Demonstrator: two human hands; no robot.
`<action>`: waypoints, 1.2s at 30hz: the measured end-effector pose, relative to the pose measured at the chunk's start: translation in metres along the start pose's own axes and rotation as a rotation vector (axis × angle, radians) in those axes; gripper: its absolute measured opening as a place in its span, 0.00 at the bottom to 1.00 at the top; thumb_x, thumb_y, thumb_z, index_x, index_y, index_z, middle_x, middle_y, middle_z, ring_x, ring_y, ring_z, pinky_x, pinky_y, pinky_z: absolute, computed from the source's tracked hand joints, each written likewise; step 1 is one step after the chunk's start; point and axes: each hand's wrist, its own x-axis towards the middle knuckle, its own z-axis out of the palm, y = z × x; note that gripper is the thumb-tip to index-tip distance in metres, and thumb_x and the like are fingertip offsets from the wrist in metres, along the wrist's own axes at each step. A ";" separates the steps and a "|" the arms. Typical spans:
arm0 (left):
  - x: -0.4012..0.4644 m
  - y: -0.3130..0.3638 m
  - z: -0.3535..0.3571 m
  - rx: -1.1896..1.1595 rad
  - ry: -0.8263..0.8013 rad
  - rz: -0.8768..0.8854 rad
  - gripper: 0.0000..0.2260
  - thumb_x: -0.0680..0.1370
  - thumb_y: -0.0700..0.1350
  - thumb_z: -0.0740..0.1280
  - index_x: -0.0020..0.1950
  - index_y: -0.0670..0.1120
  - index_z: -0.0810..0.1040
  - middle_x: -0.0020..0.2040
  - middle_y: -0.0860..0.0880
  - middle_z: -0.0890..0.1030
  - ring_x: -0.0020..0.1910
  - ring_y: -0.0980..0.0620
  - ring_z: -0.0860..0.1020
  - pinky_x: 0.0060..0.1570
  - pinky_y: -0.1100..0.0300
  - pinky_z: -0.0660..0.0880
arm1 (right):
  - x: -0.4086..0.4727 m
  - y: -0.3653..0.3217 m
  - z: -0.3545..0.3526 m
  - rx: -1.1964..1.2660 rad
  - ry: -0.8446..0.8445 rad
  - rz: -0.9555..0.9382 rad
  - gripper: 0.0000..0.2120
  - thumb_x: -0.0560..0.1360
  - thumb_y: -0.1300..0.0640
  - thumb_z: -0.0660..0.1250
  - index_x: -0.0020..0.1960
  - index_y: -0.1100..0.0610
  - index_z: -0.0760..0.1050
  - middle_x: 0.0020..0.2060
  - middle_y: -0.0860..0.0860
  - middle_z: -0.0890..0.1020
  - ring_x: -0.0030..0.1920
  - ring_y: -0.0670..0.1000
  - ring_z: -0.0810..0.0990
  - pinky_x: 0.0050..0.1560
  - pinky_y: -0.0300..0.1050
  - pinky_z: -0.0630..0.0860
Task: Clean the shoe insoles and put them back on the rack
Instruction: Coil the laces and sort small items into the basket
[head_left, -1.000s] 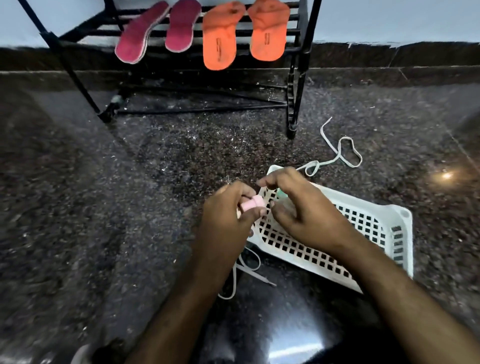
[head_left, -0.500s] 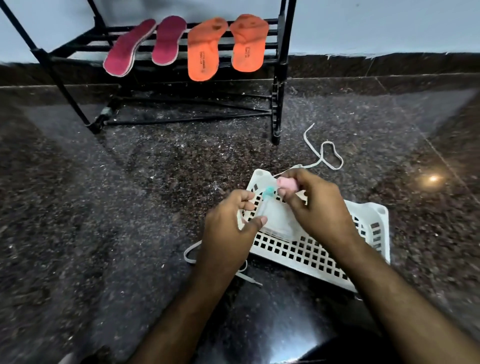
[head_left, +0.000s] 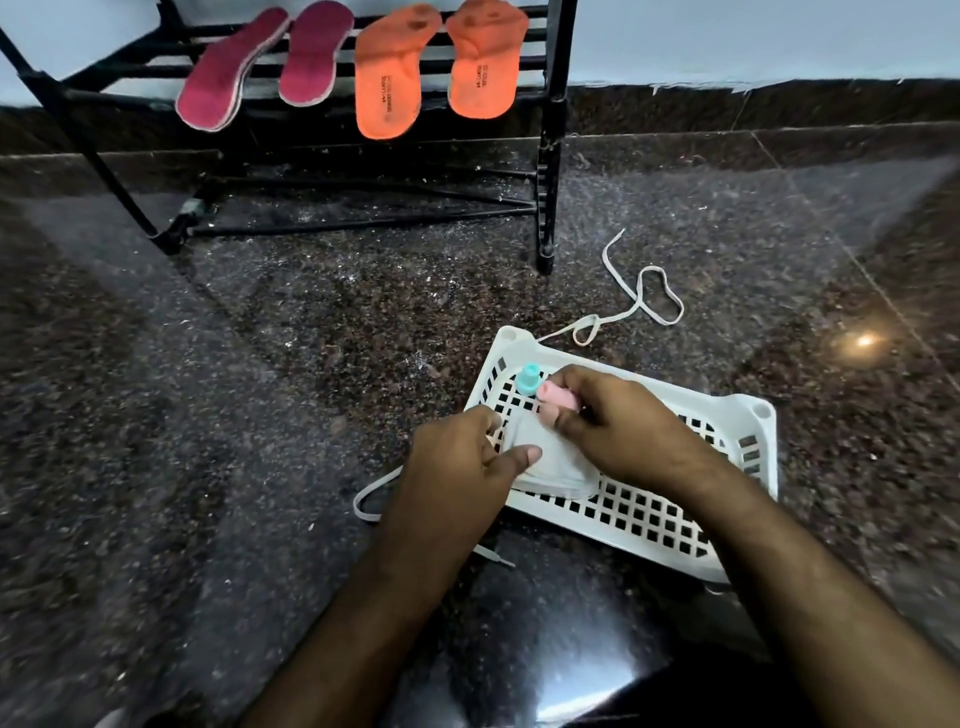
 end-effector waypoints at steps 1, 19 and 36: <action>0.001 0.001 -0.001 0.007 0.025 0.014 0.18 0.75 0.54 0.74 0.58 0.43 0.81 0.39 0.48 0.81 0.40 0.51 0.79 0.42 0.58 0.73 | 0.001 0.000 -0.001 0.039 0.056 0.008 0.09 0.79 0.44 0.65 0.56 0.48 0.75 0.44 0.45 0.80 0.45 0.46 0.78 0.47 0.43 0.73; -0.002 0.000 0.006 -0.180 0.070 0.183 0.21 0.78 0.32 0.65 0.68 0.45 0.65 0.62 0.46 0.73 0.56 0.60 0.73 0.55 0.74 0.68 | 0.023 0.013 0.009 -0.224 0.322 0.088 0.10 0.74 0.51 0.74 0.54 0.47 0.79 0.46 0.47 0.80 0.44 0.48 0.79 0.46 0.44 0.77; -0.005 0.005 0.008 -0.369 0.163 0.132 0.29 0.73 0.31 0.73 0.63 0.55 0.65 0.49 0.54 0.78 0.46 0.56 0.82 0.46 0.54 0.82 | -0.028 -0.037 0.005 0.136 0.140 -0.278 0.11 0.74 0.44 0.71 0.53 0.47 0.76 0.44 0.44 0.80 0.39 0.46 0.79 0.40 0.42 0.75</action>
